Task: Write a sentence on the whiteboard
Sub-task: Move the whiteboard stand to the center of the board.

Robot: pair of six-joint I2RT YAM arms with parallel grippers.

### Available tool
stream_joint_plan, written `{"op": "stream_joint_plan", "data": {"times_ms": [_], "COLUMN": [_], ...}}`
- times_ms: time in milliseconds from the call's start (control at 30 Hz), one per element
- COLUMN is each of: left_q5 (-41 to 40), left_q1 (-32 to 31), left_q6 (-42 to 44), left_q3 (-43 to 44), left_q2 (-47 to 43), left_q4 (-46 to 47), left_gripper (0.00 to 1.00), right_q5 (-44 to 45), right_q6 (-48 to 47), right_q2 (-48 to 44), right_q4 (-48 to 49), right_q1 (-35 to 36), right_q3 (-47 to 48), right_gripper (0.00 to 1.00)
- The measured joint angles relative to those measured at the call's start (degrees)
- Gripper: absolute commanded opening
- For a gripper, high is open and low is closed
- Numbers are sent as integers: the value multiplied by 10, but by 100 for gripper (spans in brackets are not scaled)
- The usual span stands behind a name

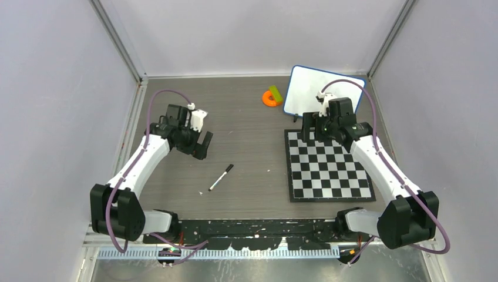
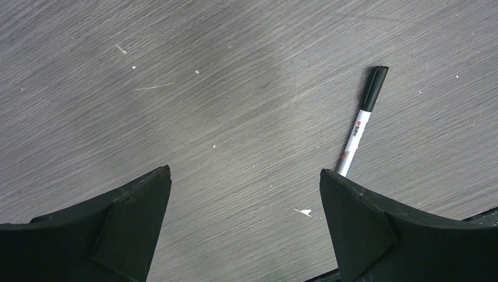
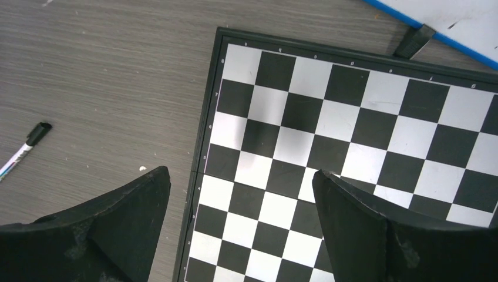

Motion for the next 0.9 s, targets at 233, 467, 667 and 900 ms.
{"op": "stream_joint_plan", "data": {"times_ms": [233, 467, 667, 900], "left_q5": [-18, -25, -52, -67], "left_q1": [-5, -5, -5, -6], "left_q6": [-2, -42, -76, -97], "left_q3": [12, 37, 37, 37], "left_q2": [-5, -7, -16, -30], "left_q4": [-5, 10, 13, 26], "left_gripper": [100, 100, 100, 100], "right_q5": [31, 100, 158, 218], "right_q6": [4, 52, 101, 137], "right_q2": [-8, 81, 170, 266], "right_q4": [34, 87, 146, 212], "right_q1": [0, 5, 25, 38], "right_q3": [0, 18, 48, 105], "right_gripper": [93, 79, 65, 54]}}
